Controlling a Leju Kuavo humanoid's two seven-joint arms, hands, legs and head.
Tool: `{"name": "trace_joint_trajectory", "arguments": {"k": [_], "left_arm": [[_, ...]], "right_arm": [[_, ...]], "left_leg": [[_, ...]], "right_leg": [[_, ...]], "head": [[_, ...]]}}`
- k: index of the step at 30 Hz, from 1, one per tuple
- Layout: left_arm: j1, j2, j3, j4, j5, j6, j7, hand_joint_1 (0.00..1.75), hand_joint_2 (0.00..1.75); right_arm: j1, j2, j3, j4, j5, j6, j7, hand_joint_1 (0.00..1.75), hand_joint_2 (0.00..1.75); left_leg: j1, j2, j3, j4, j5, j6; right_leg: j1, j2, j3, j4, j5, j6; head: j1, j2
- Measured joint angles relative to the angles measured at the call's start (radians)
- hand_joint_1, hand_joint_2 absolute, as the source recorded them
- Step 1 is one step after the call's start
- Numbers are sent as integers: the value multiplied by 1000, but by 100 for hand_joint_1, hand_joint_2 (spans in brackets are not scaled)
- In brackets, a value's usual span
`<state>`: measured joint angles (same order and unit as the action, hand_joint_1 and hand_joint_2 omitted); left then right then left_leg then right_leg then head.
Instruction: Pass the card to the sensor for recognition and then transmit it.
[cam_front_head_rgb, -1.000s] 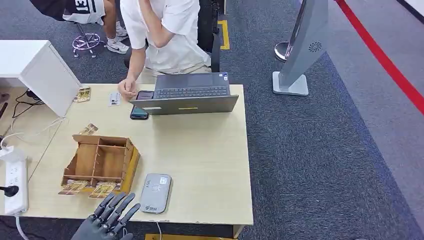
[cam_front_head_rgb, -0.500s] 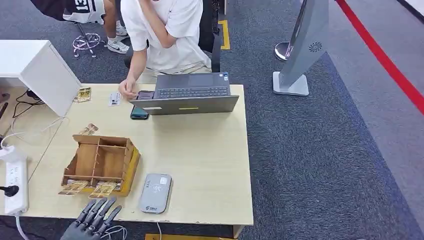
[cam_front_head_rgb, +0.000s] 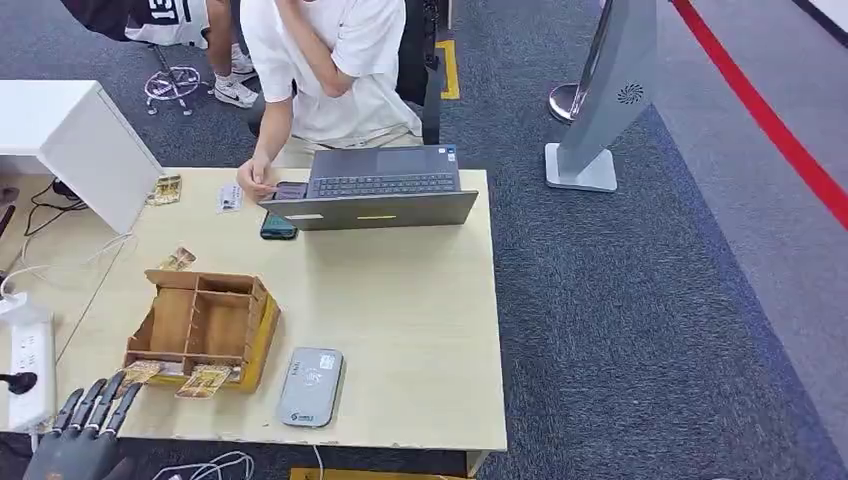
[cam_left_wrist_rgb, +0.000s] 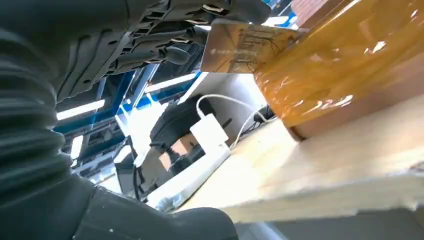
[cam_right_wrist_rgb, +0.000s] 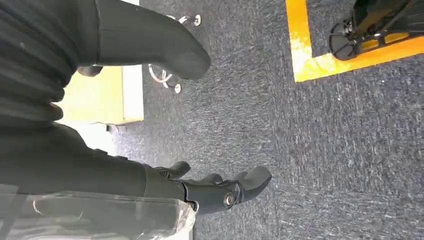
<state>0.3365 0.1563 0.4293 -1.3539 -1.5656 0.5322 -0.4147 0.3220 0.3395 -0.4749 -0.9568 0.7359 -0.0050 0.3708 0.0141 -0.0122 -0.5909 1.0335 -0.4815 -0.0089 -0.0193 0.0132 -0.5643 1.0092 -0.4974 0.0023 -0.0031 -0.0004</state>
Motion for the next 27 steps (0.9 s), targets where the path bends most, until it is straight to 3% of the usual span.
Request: {"name": "trace_joint_trajectory", "arguments": {"k": [4,11,27], "left_arm": [[-21,-60,66,0,-2,2,-35,0,175],[-28,-109,112,-1,-2,4,-62,0,175],[-54,-201,118,-82,6,5,-135,0,175]], "right_arm": [[3,0,1,-11,-3,0,6,0,175],[7,0,1,-19,-3,0,6,0,175],[8,0,2,-22,8,12,-6,0,175]], "left_leg": [[0,-1,0,0,0,0],[0,0,1,0,0,0],[0,0,1,0,0,0]], "right_leg": [[0,-1,0,0,0,0],[0,0,1,0,0,0],[0,-1,1,0,-1,0]], "head": [[0,0],[0,0],[0,0]]}}
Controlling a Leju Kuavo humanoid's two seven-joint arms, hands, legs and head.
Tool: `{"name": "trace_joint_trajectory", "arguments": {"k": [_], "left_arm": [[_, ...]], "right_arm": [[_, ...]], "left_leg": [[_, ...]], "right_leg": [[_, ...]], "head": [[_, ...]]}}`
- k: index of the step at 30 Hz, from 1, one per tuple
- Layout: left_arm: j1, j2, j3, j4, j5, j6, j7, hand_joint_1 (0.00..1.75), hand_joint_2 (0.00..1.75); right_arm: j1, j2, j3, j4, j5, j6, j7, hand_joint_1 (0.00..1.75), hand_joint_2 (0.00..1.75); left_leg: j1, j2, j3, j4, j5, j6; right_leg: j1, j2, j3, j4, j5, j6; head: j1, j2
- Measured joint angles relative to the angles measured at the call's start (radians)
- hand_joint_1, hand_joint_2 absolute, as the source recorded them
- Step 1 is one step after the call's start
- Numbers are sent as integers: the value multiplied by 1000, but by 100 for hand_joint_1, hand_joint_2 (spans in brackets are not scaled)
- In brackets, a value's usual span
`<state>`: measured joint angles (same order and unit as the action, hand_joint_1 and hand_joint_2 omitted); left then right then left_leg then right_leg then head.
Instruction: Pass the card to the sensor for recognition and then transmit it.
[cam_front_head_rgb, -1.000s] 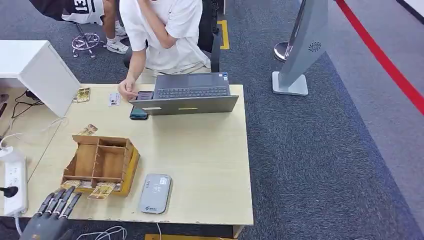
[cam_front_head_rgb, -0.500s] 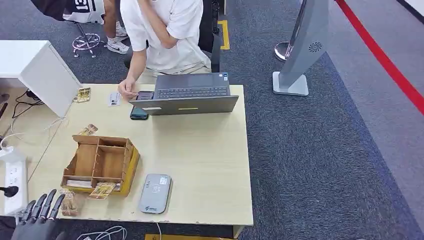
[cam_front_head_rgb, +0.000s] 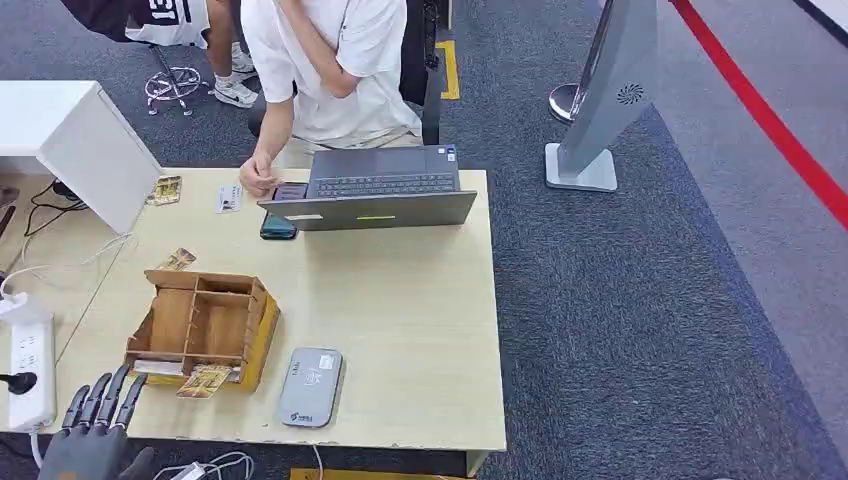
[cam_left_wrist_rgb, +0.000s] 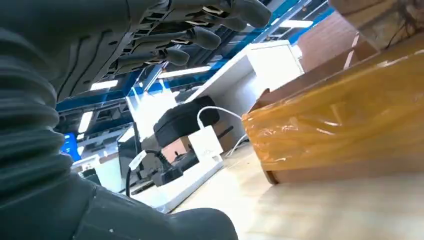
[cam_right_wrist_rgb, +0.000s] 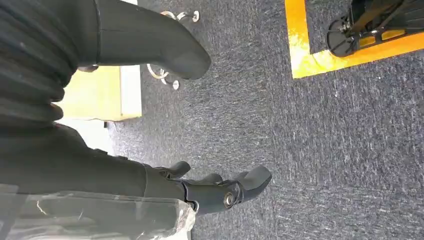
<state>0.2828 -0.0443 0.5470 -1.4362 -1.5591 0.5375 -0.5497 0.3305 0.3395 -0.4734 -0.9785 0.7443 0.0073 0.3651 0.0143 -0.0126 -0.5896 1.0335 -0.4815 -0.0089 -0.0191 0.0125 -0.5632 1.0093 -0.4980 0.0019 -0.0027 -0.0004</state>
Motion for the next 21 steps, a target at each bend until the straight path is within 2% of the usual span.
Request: {"name": "trace_joint_trajectory", "arguments": {"k": [15,18,21], "left_arm": [[0,-14,-2,-18,9,3,-6,0,175],[-1,-14,-20,-29,28,8,-4,0,175],[-2,-11,-57,-49,40,4,29,0,175]], "right_arm": [[0,0,0,0,3,4,-2,0,175],[0,0,0,1,11,7,-10,0,175],[0,0,0,3,21,8,-20,0,175]], "left_leg": [[0,0,0,0,0,0],[0,0,0,0,0,0],[0,0,0,0,0,0]], "right_leg": [[0,0,0,0,0,0],[0,0,0,0,0,0],[0,0,0,0,0,0]], "head": [[0,0],[0,0],[0,0]]}}
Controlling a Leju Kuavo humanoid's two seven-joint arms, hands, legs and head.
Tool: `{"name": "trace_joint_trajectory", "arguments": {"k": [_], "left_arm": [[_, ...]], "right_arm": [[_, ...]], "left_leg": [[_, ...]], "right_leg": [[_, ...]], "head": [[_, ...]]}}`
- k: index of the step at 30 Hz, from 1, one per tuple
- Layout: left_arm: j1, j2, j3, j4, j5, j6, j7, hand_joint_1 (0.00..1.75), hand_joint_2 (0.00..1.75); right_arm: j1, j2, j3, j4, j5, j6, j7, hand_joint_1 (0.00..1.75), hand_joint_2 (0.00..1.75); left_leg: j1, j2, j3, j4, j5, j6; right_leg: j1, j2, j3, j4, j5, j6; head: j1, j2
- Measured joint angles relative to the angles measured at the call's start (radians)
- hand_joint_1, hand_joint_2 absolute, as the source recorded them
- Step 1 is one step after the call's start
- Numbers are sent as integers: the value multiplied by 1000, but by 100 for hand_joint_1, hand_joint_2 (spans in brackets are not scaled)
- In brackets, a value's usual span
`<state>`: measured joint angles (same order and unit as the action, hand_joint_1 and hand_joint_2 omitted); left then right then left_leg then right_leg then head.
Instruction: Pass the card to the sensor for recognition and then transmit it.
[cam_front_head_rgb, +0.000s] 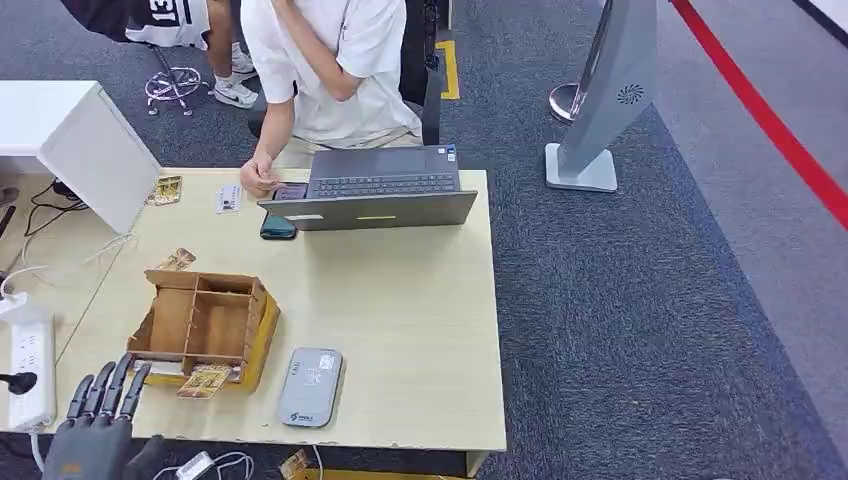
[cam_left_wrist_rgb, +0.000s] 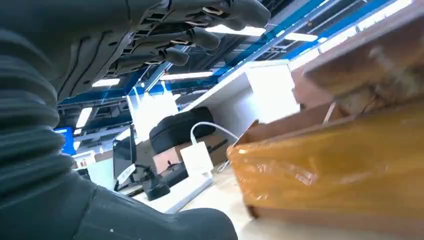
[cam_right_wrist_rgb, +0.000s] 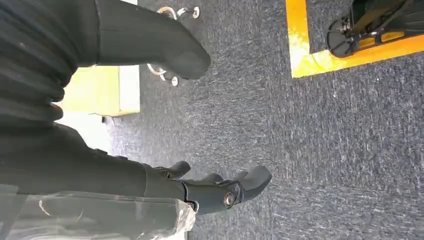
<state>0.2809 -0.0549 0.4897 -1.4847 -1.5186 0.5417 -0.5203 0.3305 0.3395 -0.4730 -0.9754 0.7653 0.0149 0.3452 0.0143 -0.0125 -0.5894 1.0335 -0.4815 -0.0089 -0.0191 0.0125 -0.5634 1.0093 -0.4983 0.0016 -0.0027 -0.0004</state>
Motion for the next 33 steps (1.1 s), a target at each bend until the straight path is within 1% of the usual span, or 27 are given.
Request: {"name": "trace_joint_trajectory", "arguments": {"k": [3,7,11,16,22,26,33], "left_arm": [[-5,17,-51,-20,6,-7,46,0,175],[-26,42,-123,-34,8,-19,122,0,175],[-44,57,-194,-48,9,-45,168,0,175],[-59,74,-280,-48,10,-48,219,0,175],[-58,98,-333,-48,3,-48,252,0,175],[-58,108,-347,-48,3,-52,254,0,175],[-57,114,-350,-48,3,-57,254,0,175]], "right_arm": [[0,0,0,3,4,1,-5,0,175],[-1,0,0,3,23,18,-7,0,175],[-1,0,0,3,32,20,-13,0,175],[1,0,14,3,27,21,-8,0,175],[5,0,28,-4,14,21,2,0,175],[8,0,34,-9,12,24,5,0,175],[11,0,44,-17,11,27,7,0,175]], "left_leg": [[0,0,0,0,0,0],[0,0,0,0,0,0],[0,0,0,0,0,0],[0,0,1,0,0,0],[0,0,0,0,0,0],[0,0,0,0,0,0],[0,0,0,0,0,0]], "right_leg": [[0,0,0,0,0,0],[0,0,0,0,0,0],[0,0,1,0,0,0],[0,1,2,0,0,0],[0,1,2,0,0,0],[0,1,2,0,0,0],[0,1,1,0,0,0]], "head": [[0,0],[0,0],[0,0],[0,0],[0,0],[0,0],[0,0]]}}
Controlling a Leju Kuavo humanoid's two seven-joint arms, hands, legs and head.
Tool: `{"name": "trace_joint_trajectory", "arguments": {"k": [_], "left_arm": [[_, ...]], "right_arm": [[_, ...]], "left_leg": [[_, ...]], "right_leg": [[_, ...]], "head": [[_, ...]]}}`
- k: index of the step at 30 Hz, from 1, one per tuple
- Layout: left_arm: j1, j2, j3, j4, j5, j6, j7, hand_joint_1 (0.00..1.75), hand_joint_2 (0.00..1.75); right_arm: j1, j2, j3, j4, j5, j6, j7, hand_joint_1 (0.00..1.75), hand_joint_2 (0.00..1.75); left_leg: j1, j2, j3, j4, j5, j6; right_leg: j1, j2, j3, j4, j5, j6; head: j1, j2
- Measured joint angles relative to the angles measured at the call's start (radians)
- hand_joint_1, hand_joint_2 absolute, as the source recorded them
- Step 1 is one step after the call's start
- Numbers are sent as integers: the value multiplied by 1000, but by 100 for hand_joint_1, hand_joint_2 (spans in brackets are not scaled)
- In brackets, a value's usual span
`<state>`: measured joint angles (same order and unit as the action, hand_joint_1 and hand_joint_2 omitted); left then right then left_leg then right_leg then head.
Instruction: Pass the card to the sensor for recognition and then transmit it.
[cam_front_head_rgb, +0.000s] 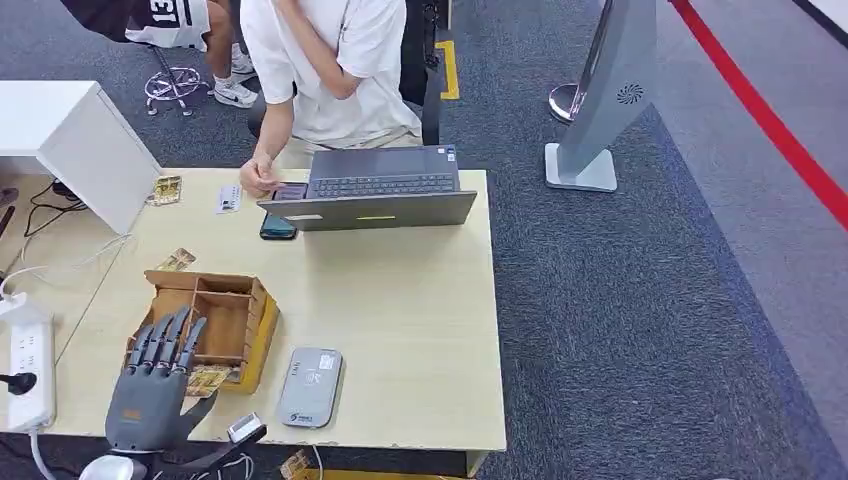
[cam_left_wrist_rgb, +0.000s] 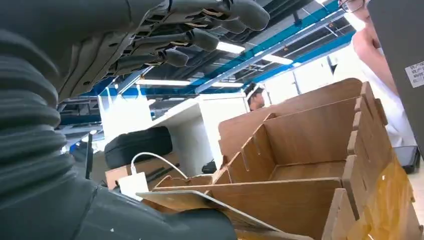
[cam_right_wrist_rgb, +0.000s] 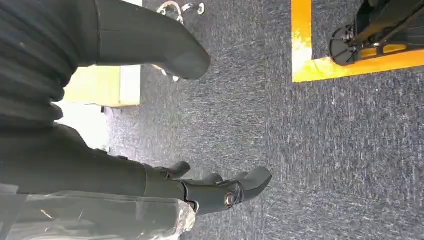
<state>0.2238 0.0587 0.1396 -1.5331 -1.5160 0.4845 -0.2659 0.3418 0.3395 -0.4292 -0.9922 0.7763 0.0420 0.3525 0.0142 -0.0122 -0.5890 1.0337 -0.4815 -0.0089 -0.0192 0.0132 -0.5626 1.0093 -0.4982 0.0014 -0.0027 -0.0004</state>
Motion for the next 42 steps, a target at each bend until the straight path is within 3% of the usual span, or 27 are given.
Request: {"name": "trace_joint_trajectory", "arguments": {"k": [42], "left_arm": [[16,0,3,-26,-1,-42,22,0,175]], "right_arm": [[5,0,3,-16,-8,0,7,0,175]], "left_leg": [[0,0,0,0,0,0]], "right_leg": [[0,0,1,0,0,0]], "head": [[0,0]]}}
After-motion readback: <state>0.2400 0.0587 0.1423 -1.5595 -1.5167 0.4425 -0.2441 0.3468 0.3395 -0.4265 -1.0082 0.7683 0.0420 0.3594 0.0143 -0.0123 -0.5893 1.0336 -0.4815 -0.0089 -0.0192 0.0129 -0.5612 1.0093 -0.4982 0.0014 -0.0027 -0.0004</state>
